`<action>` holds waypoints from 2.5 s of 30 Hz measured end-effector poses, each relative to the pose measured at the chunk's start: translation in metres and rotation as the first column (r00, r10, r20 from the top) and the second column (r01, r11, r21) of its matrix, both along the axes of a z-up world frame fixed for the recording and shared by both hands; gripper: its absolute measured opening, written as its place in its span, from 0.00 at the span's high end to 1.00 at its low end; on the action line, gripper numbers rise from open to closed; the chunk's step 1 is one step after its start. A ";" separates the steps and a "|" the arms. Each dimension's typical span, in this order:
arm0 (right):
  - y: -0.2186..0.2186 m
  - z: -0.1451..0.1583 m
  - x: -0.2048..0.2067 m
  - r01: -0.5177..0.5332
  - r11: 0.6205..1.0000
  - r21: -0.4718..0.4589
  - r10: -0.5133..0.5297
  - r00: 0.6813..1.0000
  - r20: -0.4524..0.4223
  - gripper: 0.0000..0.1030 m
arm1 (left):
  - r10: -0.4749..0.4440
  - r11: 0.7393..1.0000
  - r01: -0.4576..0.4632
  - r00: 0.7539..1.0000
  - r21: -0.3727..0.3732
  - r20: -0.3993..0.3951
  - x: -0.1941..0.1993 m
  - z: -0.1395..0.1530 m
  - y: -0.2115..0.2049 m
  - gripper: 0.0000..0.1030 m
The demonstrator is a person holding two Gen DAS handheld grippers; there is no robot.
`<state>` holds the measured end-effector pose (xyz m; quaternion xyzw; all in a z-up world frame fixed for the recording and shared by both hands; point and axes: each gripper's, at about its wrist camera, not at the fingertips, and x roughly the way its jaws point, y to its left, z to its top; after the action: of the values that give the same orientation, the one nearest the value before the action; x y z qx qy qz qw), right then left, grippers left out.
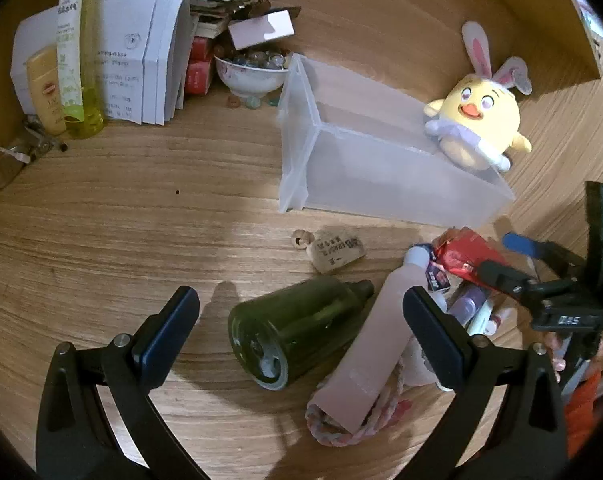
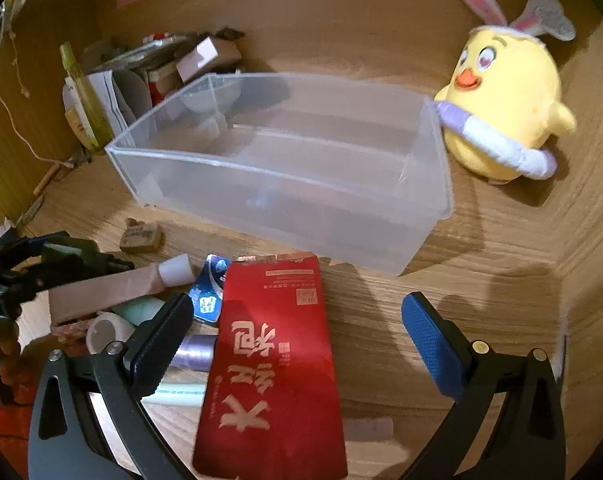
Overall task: Organize objects
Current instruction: 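Grasp the red tea packet with the right tool while the left tool grasps the dark green bottle, then carry both items over the clear bin and open both tools to drop them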
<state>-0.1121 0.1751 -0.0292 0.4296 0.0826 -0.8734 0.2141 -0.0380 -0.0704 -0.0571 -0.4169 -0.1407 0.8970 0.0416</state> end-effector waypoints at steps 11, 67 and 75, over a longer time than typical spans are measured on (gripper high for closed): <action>-0.009 -0.019 -0.016 -0.047 0.996 0.077 0.046 0.999 0.016 0.21 | -0.017 1.000 0.016 0.997 0.020 0.074 -0.009 -0.008 0.001 0.18; 0.009 0.081 0.020 -0.080 0.989 -0.128 0.034 0.944 -0.327 0.51 | -0.041 0.991 -0.001 0.952 -0.135 -0.304 -0.012 0.116 0.046 0.60; 0.005 0.090 -0.003 -0.076 0.990 -0.120 0.030 0.937 -0.348 0.51 | -0.032 0.991 -0.012 0.944 -0.131 -0.329 -0.030 0.127 0.053 0.60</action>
<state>-0.1147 0.1803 0.0611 0.2526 0.0729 -0.9325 0.2477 -0.0679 -0.0177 0.0695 -0.2635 -0.0702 0.9612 0.0415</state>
